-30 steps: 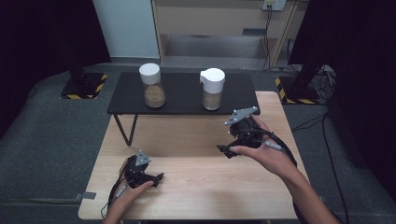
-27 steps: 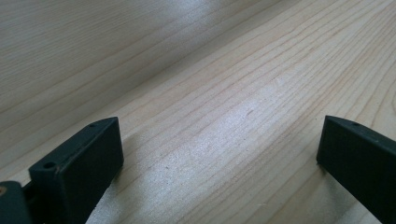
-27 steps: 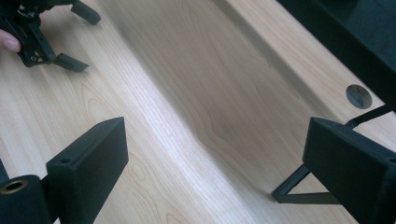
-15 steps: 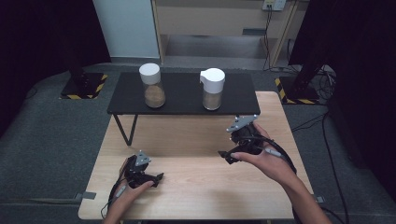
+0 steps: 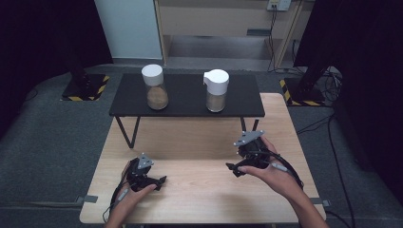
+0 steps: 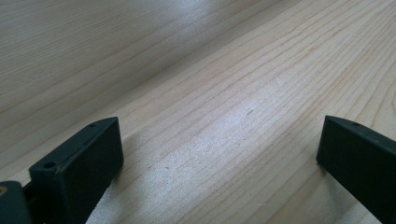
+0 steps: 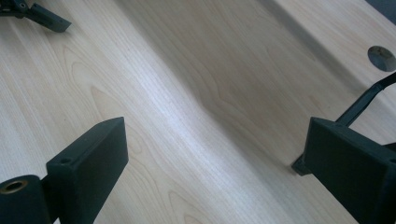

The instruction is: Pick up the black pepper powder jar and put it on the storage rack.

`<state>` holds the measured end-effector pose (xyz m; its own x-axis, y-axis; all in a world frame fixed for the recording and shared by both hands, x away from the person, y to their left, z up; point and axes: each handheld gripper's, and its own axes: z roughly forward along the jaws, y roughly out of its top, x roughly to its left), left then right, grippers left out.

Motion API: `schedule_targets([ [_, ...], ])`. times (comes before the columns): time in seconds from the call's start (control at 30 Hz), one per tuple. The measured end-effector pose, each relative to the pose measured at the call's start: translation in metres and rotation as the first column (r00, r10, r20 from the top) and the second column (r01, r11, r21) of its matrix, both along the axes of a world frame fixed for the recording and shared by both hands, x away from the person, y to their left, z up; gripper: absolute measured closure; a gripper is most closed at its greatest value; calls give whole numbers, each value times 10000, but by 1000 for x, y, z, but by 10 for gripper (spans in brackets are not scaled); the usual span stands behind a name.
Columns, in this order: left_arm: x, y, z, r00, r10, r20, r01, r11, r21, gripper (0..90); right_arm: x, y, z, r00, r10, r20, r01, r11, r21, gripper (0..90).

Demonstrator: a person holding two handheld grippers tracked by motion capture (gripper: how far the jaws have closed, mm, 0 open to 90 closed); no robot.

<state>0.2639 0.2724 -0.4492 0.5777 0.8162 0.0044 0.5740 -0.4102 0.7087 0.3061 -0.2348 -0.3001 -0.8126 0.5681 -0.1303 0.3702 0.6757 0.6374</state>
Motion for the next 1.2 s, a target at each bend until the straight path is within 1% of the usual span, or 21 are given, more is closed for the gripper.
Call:
schedule_targets([
  [0.13,0,0,0,10000,-1,3,1,10000,-2,0,-1,-4,-5,10000,-72,-54,73,9999,77,75],
  [0.2,0,0,0,10000,-1,3,1,10000,-3,0,-3,-8,-9,9997,-199,-135,202,9995,243,76],
  [0.33,0,0,0,10000,-2,2,2,10000,-4,0,-4,-10,-13,9996,-218,-172,223,9994,268,75],
  [0.57,0,0,0,10000,22,2,-22,10000,0,0,-8,-19,-24,9985,-453,-290,467,9977,489,76],
  [0.83,0,0,0,10000,24,2,-24,10000,-1,0,-9,-26,-34,9972,-644,-391,663,9965,506,76],
  [1.0,0,0,0,10000,25,5,-25,10000,-5,0,-10,-34,-42,9952,-849,-477,877,9943,606,77],
  [1.2,0,0,0,10000,29,4,-29,10000,-1,0,-9,-41,-52,9921,-1119,-567,1147,9922,496,75],
])
